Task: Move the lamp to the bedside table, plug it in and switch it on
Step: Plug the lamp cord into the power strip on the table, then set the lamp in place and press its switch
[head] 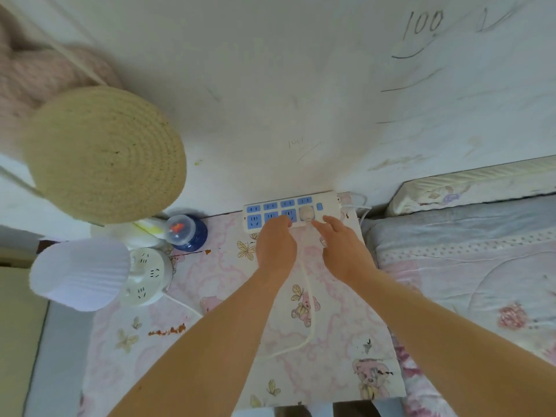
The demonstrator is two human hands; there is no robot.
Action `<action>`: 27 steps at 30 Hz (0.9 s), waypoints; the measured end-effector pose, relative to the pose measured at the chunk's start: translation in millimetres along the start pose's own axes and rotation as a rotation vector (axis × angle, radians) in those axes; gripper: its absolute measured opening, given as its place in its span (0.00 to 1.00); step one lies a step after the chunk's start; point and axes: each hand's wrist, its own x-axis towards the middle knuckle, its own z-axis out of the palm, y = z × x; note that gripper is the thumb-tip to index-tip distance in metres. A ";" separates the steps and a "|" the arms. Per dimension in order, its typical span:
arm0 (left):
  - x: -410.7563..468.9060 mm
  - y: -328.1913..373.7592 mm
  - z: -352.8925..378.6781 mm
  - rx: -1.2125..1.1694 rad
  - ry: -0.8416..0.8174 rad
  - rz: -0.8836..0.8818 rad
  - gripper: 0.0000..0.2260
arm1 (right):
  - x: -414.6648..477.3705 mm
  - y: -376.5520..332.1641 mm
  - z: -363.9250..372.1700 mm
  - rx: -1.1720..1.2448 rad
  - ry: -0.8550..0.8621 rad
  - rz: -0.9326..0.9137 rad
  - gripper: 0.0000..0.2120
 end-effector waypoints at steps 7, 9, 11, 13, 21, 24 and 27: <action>-34.1 -57.8 -39.8 -0.063 0.001 -0.072 0.14 | -27.0 -46.1 16.9 0.165 0.037 -0.088 0.21; -43.5 -74.2 -47.7 -0.057 0.019 -0.082 0.13 | -31.0 -62.6 26.8 0.173 0.021 -0.124 0.20; -52.6 -92.9 -54.6 -0.049 0.031 -0.105 0.13 | -33.5 -78.9 39.8 0.165 -0.013 -0.148 0.20; -62.4 -114.3 -61.2 -0.036 0.041 -0.137 0.13 | -35.8 -95.9 54.5 0.157 -0.038 -0.170 0.20; -97.5 -200.7 -77.2 -0.081 0.075 -0.257 0.14 | -43.5 -159.8 110.4 0.118 -0.146 -0.269 0.20; -108.7 -230.0 -80.5 -0.112 0.101 -0.304 0.14 | -44.3 -184.1 129.3 0.101 -0.184 -0.288 0.20; -116.3 -259.6 -85.2 -0.085 0.105 -0.342 0.14 | -46.5 -208.1 149.2 0.089 -0.207 -0.320 0.19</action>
